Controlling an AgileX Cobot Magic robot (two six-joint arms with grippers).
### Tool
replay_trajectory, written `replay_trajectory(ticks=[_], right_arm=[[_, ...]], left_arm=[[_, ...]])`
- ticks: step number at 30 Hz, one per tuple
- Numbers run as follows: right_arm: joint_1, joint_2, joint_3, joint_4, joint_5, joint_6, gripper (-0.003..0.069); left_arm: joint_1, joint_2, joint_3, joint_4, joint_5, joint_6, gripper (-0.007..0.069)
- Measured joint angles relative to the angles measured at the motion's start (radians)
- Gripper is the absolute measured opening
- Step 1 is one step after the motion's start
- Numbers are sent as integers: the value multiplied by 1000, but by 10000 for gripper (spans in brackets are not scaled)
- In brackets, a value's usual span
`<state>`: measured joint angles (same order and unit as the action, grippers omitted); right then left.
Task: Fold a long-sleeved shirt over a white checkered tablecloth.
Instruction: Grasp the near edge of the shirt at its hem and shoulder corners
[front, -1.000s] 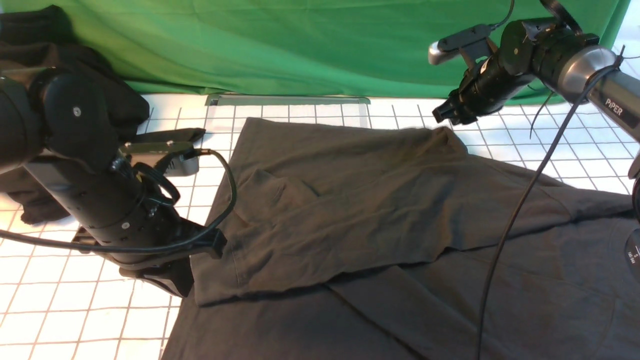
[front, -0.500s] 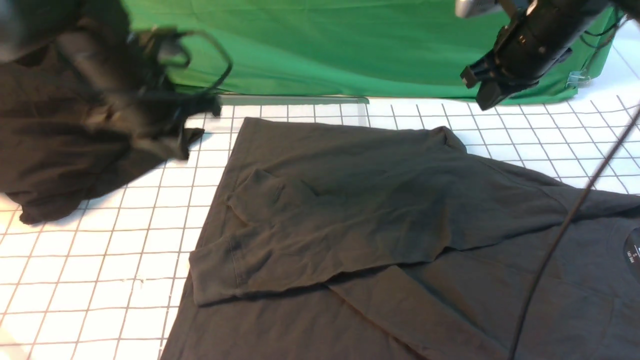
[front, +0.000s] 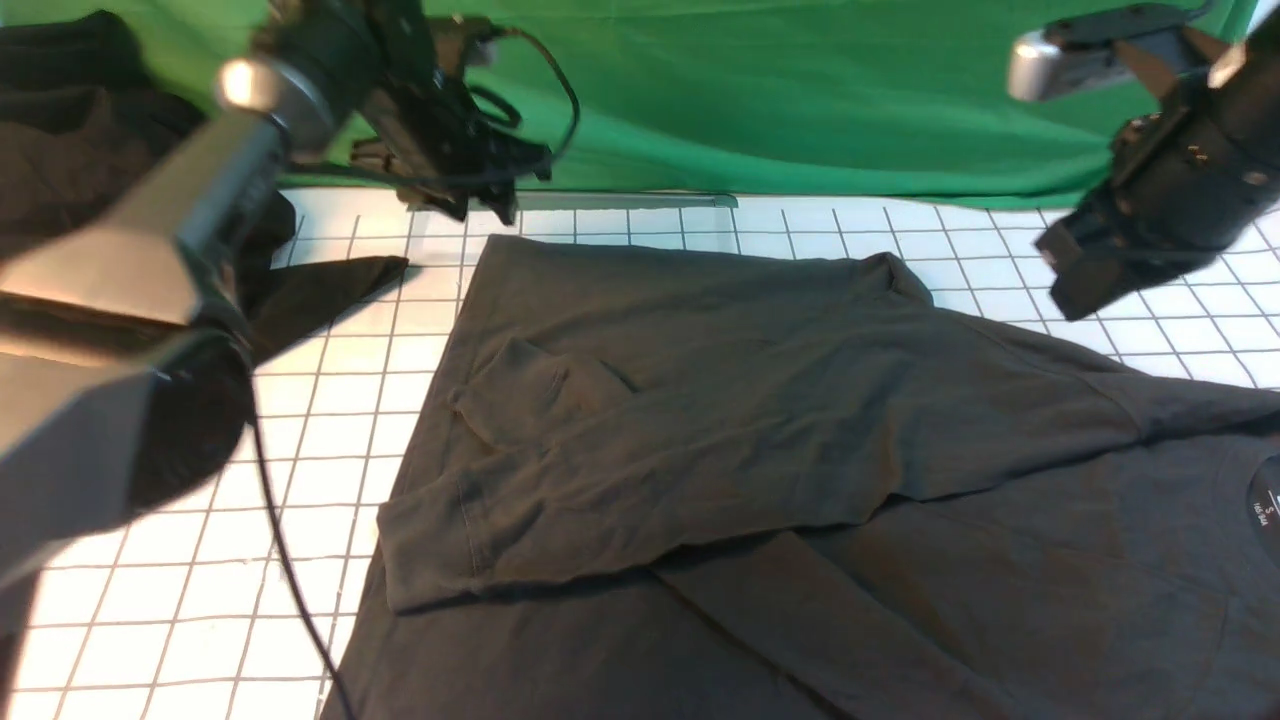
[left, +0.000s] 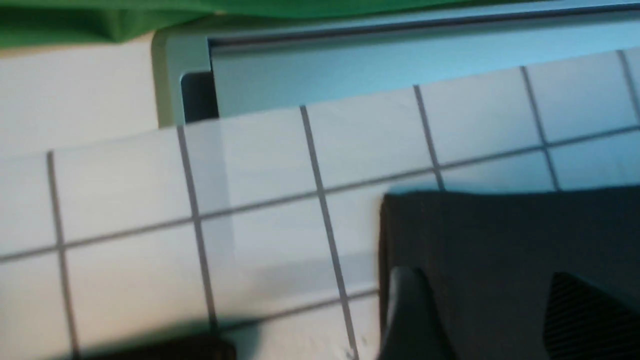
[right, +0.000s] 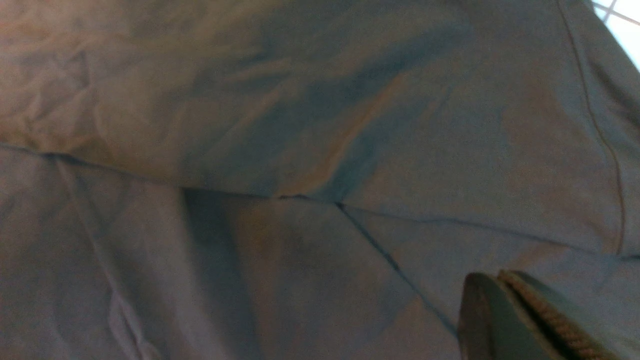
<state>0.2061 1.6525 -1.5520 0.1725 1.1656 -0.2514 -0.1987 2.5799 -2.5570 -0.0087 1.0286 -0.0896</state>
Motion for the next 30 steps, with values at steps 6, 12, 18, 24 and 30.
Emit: replay_trajectory(ticks=[6, 12, 18, 24, 30], right_arm=[[0, -89, 42, 0, -6, 0, 6], [0, -104, 42, 0, -9, -1, 6], [0, -104, 42, 0, -9, -1, 6], [0, -104, 42, 0, -9, 0, 6], [0, -105, 42, 0, -7, 1, 6]], left_arm=[[-3, 85, -10, 1, -68, -20, 442], [-3, 97, -19, 3, -90, -14, 305], [-3, 99, -19, -16, -95, 20, 34], [-12, 73, -18, 59, -57, 26, 9], [-9, 49, -18, 193, -24, 22, 9]])
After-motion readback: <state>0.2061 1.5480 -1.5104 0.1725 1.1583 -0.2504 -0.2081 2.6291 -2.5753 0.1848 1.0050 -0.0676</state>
